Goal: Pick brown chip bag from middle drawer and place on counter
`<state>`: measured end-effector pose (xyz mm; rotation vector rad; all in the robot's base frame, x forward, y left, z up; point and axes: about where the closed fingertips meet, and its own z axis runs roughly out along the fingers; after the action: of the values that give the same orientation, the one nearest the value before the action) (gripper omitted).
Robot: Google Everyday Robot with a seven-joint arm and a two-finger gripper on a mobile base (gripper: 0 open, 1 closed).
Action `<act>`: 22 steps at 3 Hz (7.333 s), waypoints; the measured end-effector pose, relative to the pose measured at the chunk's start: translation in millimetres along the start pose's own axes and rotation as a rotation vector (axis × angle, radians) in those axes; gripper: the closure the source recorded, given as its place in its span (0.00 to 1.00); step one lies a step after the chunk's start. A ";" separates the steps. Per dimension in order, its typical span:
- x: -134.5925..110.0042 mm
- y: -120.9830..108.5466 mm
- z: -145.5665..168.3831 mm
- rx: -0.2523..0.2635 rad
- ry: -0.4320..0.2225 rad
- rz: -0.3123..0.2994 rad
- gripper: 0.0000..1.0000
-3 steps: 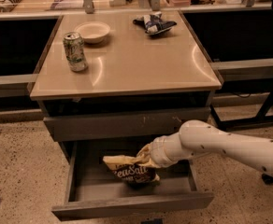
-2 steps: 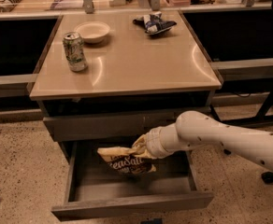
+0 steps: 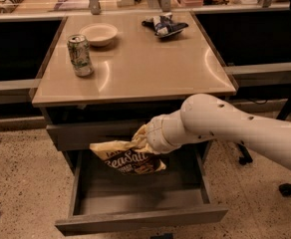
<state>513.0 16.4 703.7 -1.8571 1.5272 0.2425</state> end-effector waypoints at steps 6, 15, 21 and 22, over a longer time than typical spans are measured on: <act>-225.5 -121.4 -238.7 0.303 0.112 -0.085 1.00; -156.1 -293.6 -276.9 0.491 0.115 -0.061 1.00; -41.3 -312.6 -203.4 0.534 -0.096 0.143 1.00; -24.0 -308.7 -176.7 0.475 -0.115 0.184 1.00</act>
Offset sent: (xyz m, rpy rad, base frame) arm 0.0026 0.0090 0.0806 0.0695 0.0643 -0.0962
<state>738.7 -59.0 969.2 -1.3138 1.5190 0.0594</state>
